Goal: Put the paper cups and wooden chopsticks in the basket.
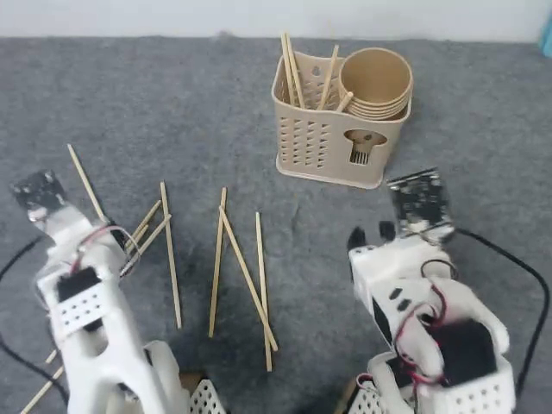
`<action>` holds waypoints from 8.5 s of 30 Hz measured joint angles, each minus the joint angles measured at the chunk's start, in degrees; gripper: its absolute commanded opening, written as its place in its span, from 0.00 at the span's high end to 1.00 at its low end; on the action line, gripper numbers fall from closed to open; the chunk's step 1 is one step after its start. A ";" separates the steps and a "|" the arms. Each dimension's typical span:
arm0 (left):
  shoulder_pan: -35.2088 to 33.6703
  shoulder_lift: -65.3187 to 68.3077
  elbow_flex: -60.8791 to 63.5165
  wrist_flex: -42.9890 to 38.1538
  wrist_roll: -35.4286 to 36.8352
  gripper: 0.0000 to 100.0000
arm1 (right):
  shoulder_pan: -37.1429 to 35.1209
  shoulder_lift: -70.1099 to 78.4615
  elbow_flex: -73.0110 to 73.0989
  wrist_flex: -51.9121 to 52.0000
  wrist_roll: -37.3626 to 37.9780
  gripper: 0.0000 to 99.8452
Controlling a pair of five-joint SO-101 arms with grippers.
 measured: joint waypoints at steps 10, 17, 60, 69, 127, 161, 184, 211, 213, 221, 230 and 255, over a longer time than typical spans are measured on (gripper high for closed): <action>-0.09 6.33 -27.34 21.80 0.09 0.89 | 0.26 1.05 18.64 -6.86 3.87 0.88; -1.14 28.84 -50.64 34.90 0.35 0.89 | 0.09 1.05 34.73 -21.01 6.33 0.88; 1.23 117.45 -151.30 61.98 -0.18 0.99 | 0.00 1.05 48.44 -36.04 6.51 0.88; 0.00 113.85 -163.78 63.12 -0.18 0.99 | 0.00 1.05 48.44 -36.04 6.51 0.88; 54.77 40.35 -73.14 -22.24 6.77 0.99 | 0.00 1.05 48.44 -36.13 9.32 0.88; 49.93 37.98 -49.93 -44.57 6.95 0.87 | 0.00 1.05 48.44 -36.13 11.60 0.88; 18.37 -4.66 -37.63 16.62 5.71 0.88 | 0.00 1.05 48.44 -36.13 11.60 0.88; -16.53 26.46 -36.13 52.57 -38.77 0.87 | 0.00 1.05 48.44 -36.13 11.60 0.88; -19.69 26.46 -36.13 55.38 -41.93 0.87 | 0.00 1.05 48.44 -36.13 11.60 0.88; -23.30 26.46 -28.13 52.04 -44.75 0.87 | 0.00 1.05 48.44 -36.13 11.60 0.88; -22.59 26.46 -16.88 34.73 -44.75 0.87 | 0.00 1.05 48.44 -36.13 11.60 0.88; -20.66 25.49 -8.79 28.31 -45.27 0.97 | 0.00 1.05 48.44 -36.13 11.60 0.88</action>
